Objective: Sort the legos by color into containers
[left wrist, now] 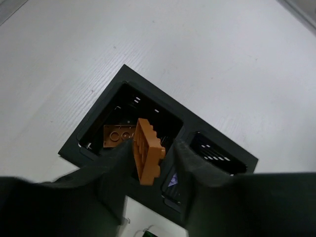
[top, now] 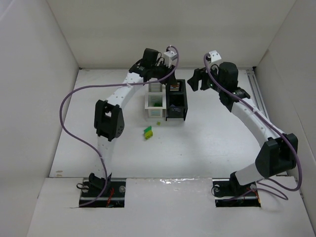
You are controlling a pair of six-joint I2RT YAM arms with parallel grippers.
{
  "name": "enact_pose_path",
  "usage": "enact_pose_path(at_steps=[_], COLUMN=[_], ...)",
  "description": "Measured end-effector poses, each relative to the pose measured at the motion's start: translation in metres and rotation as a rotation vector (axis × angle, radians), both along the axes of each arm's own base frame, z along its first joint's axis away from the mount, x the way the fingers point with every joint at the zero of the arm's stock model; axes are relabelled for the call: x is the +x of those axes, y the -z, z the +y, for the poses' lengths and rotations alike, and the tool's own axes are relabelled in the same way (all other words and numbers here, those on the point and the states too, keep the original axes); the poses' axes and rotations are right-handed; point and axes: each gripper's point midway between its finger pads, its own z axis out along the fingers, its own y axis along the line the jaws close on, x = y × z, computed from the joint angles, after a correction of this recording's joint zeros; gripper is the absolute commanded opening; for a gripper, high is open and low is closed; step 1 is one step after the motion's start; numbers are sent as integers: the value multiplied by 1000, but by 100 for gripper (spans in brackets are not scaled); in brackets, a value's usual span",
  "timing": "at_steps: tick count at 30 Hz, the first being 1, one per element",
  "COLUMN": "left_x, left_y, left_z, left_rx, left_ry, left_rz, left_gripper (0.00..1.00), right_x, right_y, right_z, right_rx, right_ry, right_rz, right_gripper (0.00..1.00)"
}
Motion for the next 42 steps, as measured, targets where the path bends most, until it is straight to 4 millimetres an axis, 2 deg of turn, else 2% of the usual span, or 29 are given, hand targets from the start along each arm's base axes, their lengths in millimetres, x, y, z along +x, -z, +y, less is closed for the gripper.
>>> enact_pose_path(at_steps=[3,4,8,10,12,15,17,19,21,22,24,26,28,30,32,34,37,39,42], left_x=[2,4,11,19,27,33,41,42,28,14,-21,-51,-70,-78,-80,-86,-104,-113,-120], left_y=[15,20,26,16,-1,-39,-83,-143,-192,-215,-242,-253,-245,-224,-189,-143,-89,-78,-84], left_z=[-5,-6,-3,-2,6,45,81,127,165,181,201,215,225,241,260,277,290,291,292], left_rx=[22,30,40,6,-54,-138,-187,-236,-273,-293,-310,-310,-285,-239,-186,-131,-63,-44,-38], left_ry=[-4,-7,-51,-76,-115,-223,-334,-452,-553,-593,-630,-644,-654,-686,-731,-774,-815,-822,-836], left_rz=[11,13,27,10,-24,-71,-149,-274,-389,-448,-535,-597,-605,-578,-514,-428,-317,-290,-310], left_gripper=[71,76,84,85,88,90,93,97,98,98,100,100,96,95,94,94,94,94,95], right_x=[2,2,-2,-9,-25,-53,-67,-84,-103,-115,-143,-164,-178,-185,-191,-195,-201,-202,-194], right_y=[0,0,2,7,22,38,43,47,51,54,64,73,82,92,104,115,134,149,166], right_z=[-5,-6,-7,-9,-11,-5,8,30,57,72,99,118,130,140,147,154,164,171,179], right_rx=[0,1,6,-15,-64,-149,-189,-223,-251,-263,-285,-303,-321,-339,-362,-389,-439,-481,-560], right_ry=[10,9,-52,-119,-198,-339,-430,-534,-635,-690,-798,-877,-927,-959,-987,-1020,-1088,-1145,-1241], right_rz=[1,3,3,-10,-24,-43,-60,-76,-98,-115,-133,-133,-128,-116,-104,-106,-125,-134,-155], right_gripper=[77,77,69,66,65,65,65,65,65,65,65,61,53,52,49,49,49,49,62])
